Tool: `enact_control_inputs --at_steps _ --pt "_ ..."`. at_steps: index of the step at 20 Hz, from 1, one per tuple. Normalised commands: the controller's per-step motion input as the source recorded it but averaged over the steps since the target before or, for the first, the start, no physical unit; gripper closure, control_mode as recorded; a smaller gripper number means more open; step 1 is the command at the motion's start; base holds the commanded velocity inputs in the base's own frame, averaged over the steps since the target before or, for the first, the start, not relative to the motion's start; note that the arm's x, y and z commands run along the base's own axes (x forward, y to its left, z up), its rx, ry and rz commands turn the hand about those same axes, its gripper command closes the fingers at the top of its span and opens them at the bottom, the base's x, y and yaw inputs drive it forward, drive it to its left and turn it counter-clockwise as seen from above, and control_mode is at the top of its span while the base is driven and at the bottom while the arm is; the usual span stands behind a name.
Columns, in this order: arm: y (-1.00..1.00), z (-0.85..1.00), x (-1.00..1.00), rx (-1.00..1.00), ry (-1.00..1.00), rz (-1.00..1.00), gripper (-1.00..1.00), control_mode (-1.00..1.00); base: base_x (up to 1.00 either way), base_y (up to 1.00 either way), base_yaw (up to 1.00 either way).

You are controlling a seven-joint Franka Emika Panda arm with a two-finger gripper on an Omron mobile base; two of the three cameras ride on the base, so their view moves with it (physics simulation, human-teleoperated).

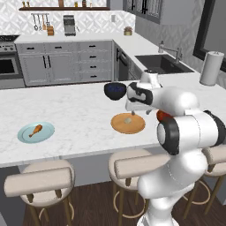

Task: Pick the chicken drumstick and garlic from their plates and place them in the bowl. Then put the bowl in the fridge.

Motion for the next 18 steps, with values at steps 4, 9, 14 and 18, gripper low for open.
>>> enact_control_inputs --at_steps 4,9,14,18 --pt "0.07 -0.57 0.52 0.01 0.07 0.0 -1.0 -1.0 0.0 0.0 0.0" --pt "0.12 -0.64 0.59 0.01 0.0 0.0 -1.0 -1.0 0.0 0.0 0.0" --pt "0.06 -0.49 0.55 0.0 0.0 0.0 -1.0 -1.0 0.0 0.0 0.0" --pt "0.0 -0.55 0.36 0.0 0.0 0.0 -1.0 -1.0 0.0 0.0 0.0"
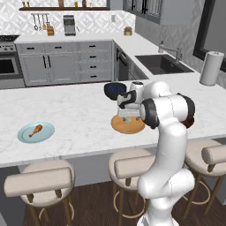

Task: Pick the chicken drumstick and garlic from their plates and place them in the bowl. Then put the bowl in the fridge.

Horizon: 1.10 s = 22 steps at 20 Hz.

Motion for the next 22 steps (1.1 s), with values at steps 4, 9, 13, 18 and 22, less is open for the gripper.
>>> enact_control_inputs --at_steps 4,9,13,18,22 --pt "0.09 -0.44 0.5 0.02 -0.05 0.0 -1.0 -1.0 0.0 0.0 0.0" --pt "0.11 -0.33 0.46 0.01 -0.01 0.0 -1.0 -1.0 0.0 0.0 0.0" --pt "0.0 -0.18 0.03 0.0 0.0 0.0 1.0 -1.0 0.0 0.0 0.0" --pt "-0.03 0.04 -0.34 0.0 -0.03 0.0 1.0 -1.0 0.0 0.0 0.0" --pt "-0.31 0.75 -0.82 0.01 -0.11 -0.19 1.0 -1.0 0.0 0.0 0.0"
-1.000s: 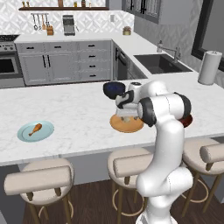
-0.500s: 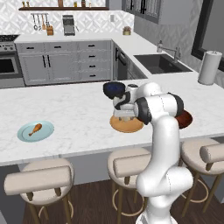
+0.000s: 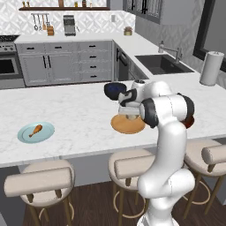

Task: Pick the chicken drumstick and garlic from their plates and place them in the bowl. Then put the bowl in the fridge.

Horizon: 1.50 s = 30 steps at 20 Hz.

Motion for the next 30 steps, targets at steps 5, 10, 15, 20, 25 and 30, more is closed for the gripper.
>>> enact_control_inputs --at_steps 5,10,15,20,25,30 --pt "-0.75 0.82 -0.3 -0.09 -0.12 -0.21 1.0 -1.0 0.0 0.0 0.0" --pt "-1.0 0.57 0.07 -0.16 0.07 -0.25 1.0 -1.0 0.0 0.0 0.0" --pt "-1.0 -0.03 0.03 -0.08 0.26 -0.25 1.0 -1.0 0.0 0.0 0.0" --pt "-0.88 -0.77 0.04 0.0 0.18 -0.05 -1.0 -1.0 0.0 0.0 0.0" --pt "0.0 -0.08 0.03 0.0 0.0 0.0 -1.0 -1.0 0.0 0.0 0.0" --pt "0.0 0.44 -0.1 0.04 0.0 0.01 -1.0 -1.0 0.0 0.0 0.0"
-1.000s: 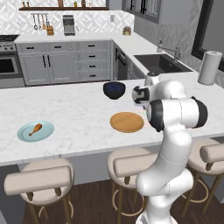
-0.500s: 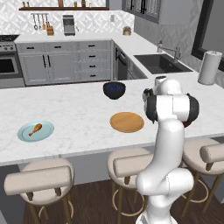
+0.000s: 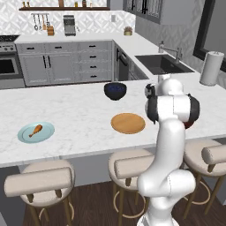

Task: Pick the chicken drumstick and garlic from their plates and place them in the bowl. Then put the bowl in the fridge.

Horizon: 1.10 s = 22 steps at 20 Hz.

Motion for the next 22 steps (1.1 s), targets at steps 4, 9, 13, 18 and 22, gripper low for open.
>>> enact_control_inputs --at_steps 4,9,13,18,22 --pt "0.41 0.59 -0.75 0.12 0.02 0.06 -1.0 -1.0 0.0 0.0 0.0" --pt "0.91 0.48 -1.0 0.09 0.16 0.09 -1.0 -1.0 0.0 0.0 0.0" --pt "1.0 0.26 -1.0 0.08 0.22 0.09 -1.0 -1.0 0.0 0.0 0.0" --pt "0.69 0.11 -1.0 0.08 -0.26 0.04 -1.0 -1.0 0.0 0.0 0.0" --pt "0.31 -0.01 -1.0 0.04 -0.79 0.0 -1.0 -1.0 0.0 0.0 0.0"
